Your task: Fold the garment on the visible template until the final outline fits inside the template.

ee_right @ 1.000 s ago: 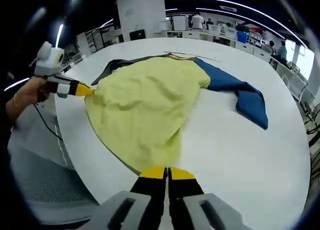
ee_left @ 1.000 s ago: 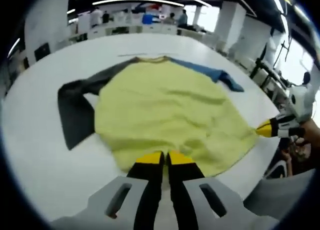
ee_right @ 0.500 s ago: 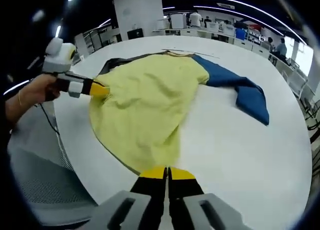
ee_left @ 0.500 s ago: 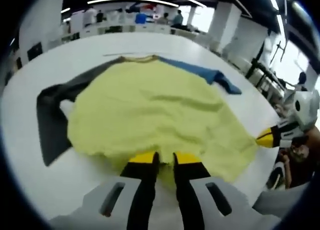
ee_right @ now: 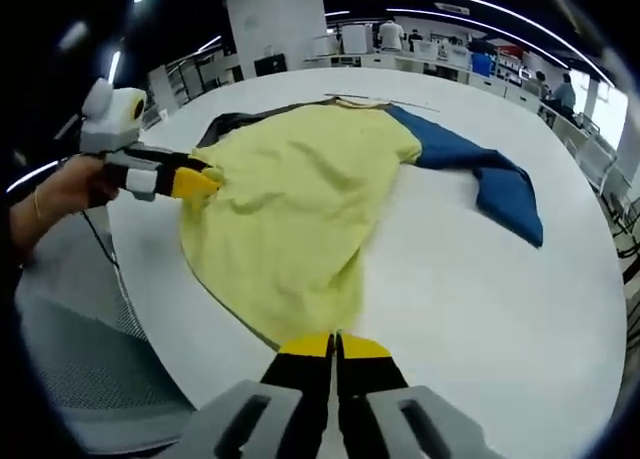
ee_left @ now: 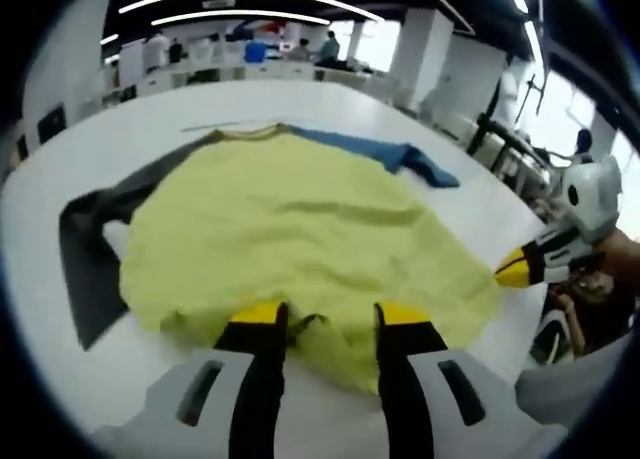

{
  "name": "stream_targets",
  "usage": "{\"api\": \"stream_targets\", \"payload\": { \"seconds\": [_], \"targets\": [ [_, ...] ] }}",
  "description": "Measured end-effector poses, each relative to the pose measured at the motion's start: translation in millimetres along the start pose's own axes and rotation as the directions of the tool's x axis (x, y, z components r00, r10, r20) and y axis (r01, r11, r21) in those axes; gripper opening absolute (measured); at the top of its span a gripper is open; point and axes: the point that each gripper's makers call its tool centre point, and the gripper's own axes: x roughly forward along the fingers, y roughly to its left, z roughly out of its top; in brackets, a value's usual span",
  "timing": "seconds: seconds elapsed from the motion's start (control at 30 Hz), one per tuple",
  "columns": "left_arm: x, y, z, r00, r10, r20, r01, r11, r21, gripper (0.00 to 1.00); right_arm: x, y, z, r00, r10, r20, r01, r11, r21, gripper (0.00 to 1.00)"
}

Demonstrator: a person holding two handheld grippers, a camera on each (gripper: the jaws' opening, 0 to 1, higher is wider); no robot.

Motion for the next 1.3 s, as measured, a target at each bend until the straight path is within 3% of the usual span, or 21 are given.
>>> {"api": "stream_targets", "payload": {
  "seconds": [0.07, 0.4, 0.63, 0.7, 0.83, 1.13, 1.3],
  "targets": [
    [-10, 5.9, 5.2, 1.0, 0.011, 0.028, -0.012, 1.0, 0.013, 0.3, 0, 0, -0.1, 1.0, 0.001, 0.002, -0.001, 1.0, 0.004, 0.0],
    [-46, 28.9, 4.0, 0.998, 0.052, 0.039, -0.051, 0.999, -0.014, 0.28, 1, 0, -0.2, 1.0, 0.005, 0.0, -0.005, 1.0, 0.011, 0.0],
    [-69, 54.7, -9.3, 0.979, 0.199, 0.03, -0.195, 0.974, -0.119, 0.26, 1, 0, -0.2, 1.0, 0.005, 0.007, -0.005, 1.0, 0.021, 0.0],
    [-69, 62.6, -16.9, 0.974, 0.226, 0.006, -0.224, 0.967, -0.124, 0.26, 1, 0, 0.0, 1.0, 0.004, 0.007, -0.004, 1.0, 0.013, 0.0],
    [-63, 65.3, -28.9, 0.977, 0.211, -0.028, -0.213, 0.959, -0.187, 0.25, 1, 0, 0.0, 1.0, 0.002, 0.009, -0.003, 1.0, 0.015, 0.0],
    [-46, 61.9, -34.4, 0.984, 0.173, -0.036, -0.176, 0.948, -0.264, 0.21, 1, 0, 0.1, 1.0, 0.003, 0.015, -0.004, 1.0, 0.024, 0.0],
    [-37, 63.3, -31.5, 0.988, 0.153, -0.008, -0.147, 0.933, -0.327, 0.07, -1, -4, 0.0, 1.0, -0.011, 0.027, 0.01, 1.0, 0.029, 0.0]
  ]
}}
